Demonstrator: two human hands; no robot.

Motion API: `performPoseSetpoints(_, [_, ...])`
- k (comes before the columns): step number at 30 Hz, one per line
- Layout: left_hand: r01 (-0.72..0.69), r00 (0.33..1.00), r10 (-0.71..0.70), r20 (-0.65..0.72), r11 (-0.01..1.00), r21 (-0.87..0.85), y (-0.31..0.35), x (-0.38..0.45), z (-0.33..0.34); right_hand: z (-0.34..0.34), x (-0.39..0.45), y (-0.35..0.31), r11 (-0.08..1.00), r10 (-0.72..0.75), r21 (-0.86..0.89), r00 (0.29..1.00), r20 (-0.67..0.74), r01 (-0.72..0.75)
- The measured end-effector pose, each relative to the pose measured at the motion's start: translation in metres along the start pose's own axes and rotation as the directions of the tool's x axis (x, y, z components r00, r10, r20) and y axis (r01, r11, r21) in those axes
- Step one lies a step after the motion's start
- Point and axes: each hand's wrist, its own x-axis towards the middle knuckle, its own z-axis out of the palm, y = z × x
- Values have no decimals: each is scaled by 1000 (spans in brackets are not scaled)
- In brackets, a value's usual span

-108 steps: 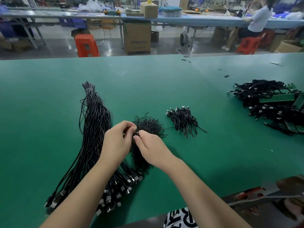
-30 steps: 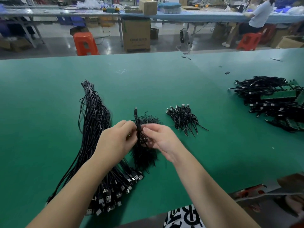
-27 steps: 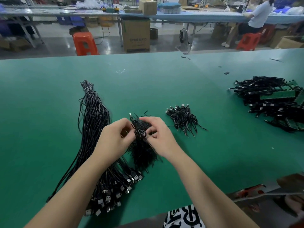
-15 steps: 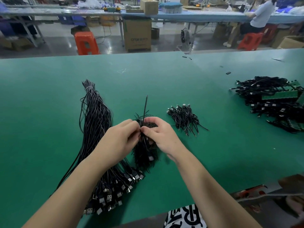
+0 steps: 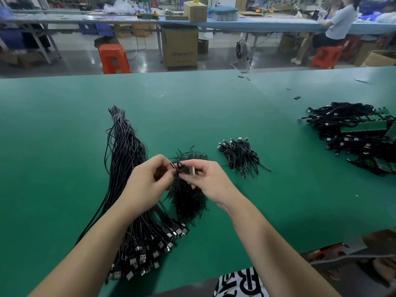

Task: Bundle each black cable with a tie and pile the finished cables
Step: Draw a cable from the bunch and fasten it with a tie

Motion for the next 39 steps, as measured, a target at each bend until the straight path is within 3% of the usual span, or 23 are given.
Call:
performPoseSetpoints(2, [-48, 999, 49, -14, 997, 53, 5, 0, 1, 0, 2, -1, 999, -14, -35, 997, -77, 11])
performPoseSetpoints(6, [-271, 960, 278, 20, 914, 303, 14, -3, 5, -1, 2, 3, 999, 23, 30, 1000, 2, -23])
performPoseSetpoints(10, [-484, 866, 476, 155, 721, 496, 16, -4, 9, -3, 2, 9, 993, 89, 76, 996, 17, -90])
performPoseSetpoints(12, [-538, 835, 504, 222, 658, 527, 14, -4, 10, -6, 1, 12, 992, 111, 55, 994, 17, -112])
performPoseSetpoints(16, [-329, 944, 312, 105, 872, 363, 11, -6, 13, -8, 1, 17, 986, 104, 142, 991, -82, -92])
performPoseSetpoints(18, [-154, 987, 161, -11, 958, 244, 8, -3, 13, -9, -1, 17, 976, 36, 215, 999, -16, -32])
performPoseSetpoints(21, [81, 996, -80, -38, 996, 27, 4, 4, 11, -9, -3, 14, 985, -55, 166, 995, 85, 40])
performPoseSetpoints(23, [147, 989, -147, 11, 984, -97, 4, 4, 10, -8, -2, 11, 995, -68, 69, 997, 43, 65])
performPoseSetpoints(26, [122, 992, -117, 46, 985, -122, 6, 3, 10, -5, 1, 11, 997, -77, -8, 994, -72, 77])
performPoseSetpoints(29, [-62, 998, 62, 3, 992, 112, 10, 1, 11, -3, 3, 12, 999, -1, -32, 991, -137, -3])
performPoseSetpoints(34, [-397, 917, 373, 145, 807, 437, 11, -4, 9, -3, 2, 14, 995, 94, 33, 993, -69, -92])
performPoseSetpoints(36, [-397, 916, 377, 140, 794, 460, 9, -7, 12, -3, 3, 14, 993, 105, 67, 992, -70, -100])
performPoseSetpoints(39, [-298, 954, 290, 77, 880, 370, 4, -6, 14, -4, 3, 14, 997, 58, 56, 995, -85, -53])
